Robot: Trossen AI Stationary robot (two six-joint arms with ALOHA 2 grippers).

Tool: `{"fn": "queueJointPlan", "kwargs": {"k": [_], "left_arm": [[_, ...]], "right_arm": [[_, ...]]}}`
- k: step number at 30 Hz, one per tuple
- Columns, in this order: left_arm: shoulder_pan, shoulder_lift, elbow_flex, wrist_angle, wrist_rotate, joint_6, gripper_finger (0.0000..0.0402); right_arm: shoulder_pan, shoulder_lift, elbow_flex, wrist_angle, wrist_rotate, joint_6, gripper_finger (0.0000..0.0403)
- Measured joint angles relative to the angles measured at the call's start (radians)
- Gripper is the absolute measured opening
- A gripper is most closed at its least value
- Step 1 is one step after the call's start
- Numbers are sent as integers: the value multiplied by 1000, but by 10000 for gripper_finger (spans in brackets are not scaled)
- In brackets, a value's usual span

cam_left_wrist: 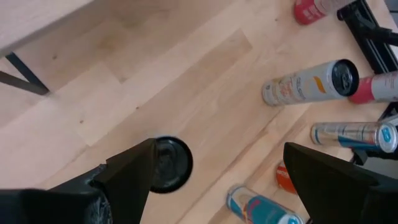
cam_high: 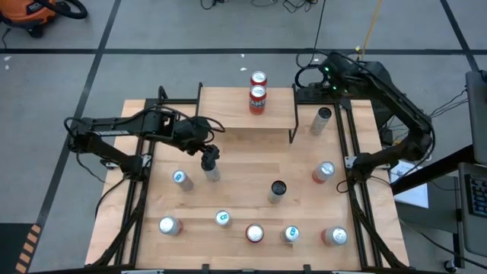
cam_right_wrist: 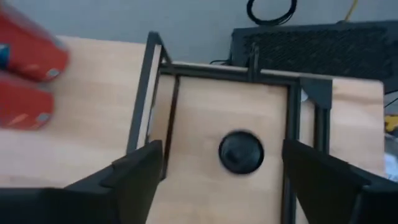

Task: Place canned beverage on shelf
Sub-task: Put the top right white and yellow soda can on the shelf

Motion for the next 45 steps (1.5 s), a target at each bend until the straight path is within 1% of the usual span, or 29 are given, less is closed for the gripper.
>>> {"fn": "queueJointPlan", "kwargs": {"k": [3,6,9,11,13,16,20,23,25,33,45], "left_arm": [[16,0,0,-1,30,32,349],[26,0,0,-1,81,56,349],[26,0,0,-1,116,71,349],[25,-3,0,-2,130,71,349],[25,-5,0,-2,132,71,349],[25,-5,0,-2,135,77,349],[30,-5,0,-2,155,115,349],[31,-5,0,-2,155,132,349],[37,-5,0,-2,156,149,349],[52,-5,0,-2,170,157,349],[52,-5,0,-2,171,157,349]], "right_arm": [[-18,51,-6,40,43,-53,328],[-38,80,-39,55,38,-96,329],[-51,78,-89,63,37,-66,328],[-55,53,-129,94,24,-35,328],[-55,18,-166,138,0,-9,328],[-55,-26,-231,158,-35,33,327],[-56,-56,-313,171,-44,60,327],[-56,-56,-347,179,-48,80,327],[-56,-57,-353,197,-70,79,327],[-80,-58,-398,200,-65,62,327],[-102,-57,-523,289,-68,58,327]]}}
